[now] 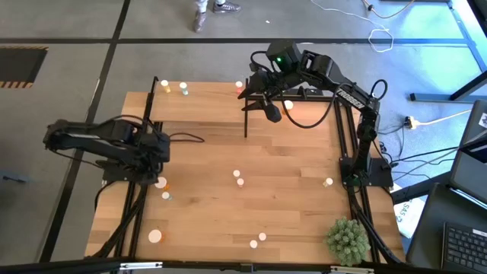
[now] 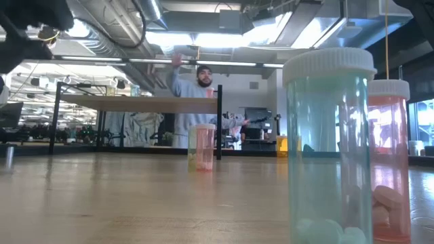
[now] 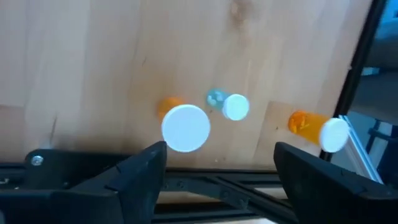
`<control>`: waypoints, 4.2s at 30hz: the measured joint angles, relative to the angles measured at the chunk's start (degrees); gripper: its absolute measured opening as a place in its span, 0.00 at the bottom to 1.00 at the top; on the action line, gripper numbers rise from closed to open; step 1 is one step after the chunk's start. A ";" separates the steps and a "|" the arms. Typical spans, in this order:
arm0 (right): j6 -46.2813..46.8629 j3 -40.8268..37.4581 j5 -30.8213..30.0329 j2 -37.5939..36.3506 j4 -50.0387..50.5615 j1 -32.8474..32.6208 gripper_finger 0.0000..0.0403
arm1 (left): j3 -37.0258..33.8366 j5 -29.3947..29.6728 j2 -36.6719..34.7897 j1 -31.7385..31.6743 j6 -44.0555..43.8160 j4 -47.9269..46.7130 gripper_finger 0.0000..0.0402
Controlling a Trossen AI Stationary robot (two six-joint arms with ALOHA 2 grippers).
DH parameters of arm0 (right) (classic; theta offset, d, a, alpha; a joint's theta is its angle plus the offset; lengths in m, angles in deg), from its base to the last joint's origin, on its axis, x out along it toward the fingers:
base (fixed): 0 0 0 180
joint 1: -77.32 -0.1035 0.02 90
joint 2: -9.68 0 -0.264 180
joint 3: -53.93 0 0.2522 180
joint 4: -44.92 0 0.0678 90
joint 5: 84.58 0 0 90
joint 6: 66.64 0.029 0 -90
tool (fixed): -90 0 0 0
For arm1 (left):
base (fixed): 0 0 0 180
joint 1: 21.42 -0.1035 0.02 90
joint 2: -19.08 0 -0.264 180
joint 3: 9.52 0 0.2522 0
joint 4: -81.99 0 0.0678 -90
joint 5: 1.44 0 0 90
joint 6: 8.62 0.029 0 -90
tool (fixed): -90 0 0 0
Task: Pick and place medicine bottles onto shelf by color
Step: Put the middle left big orange pill bottle on the shelf
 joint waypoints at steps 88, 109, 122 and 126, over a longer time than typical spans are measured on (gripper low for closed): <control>-0.01 0.00 0.01 0.00 -0.02 0.00 0.48 | -13.69 13.04 15.53 15.37 -17.62 14.71 0.67; -0.01 0.00 0.01 0.00 -0.01 0.00 0.48 | -13.69 13.01 15.53 15.32 -20.63 15.54 0.54; -0.01 0.00 0.01 0.00 -0.02 0.00 0.48 | -13.69 11.65 15.53 15.32 -20.75 15.52 0.54; -0.01 0.00 0.01 0.00 -0.01 0.00 0.48 | -13.69 11.40 15.53 15.30 -20.83 15.52 0.54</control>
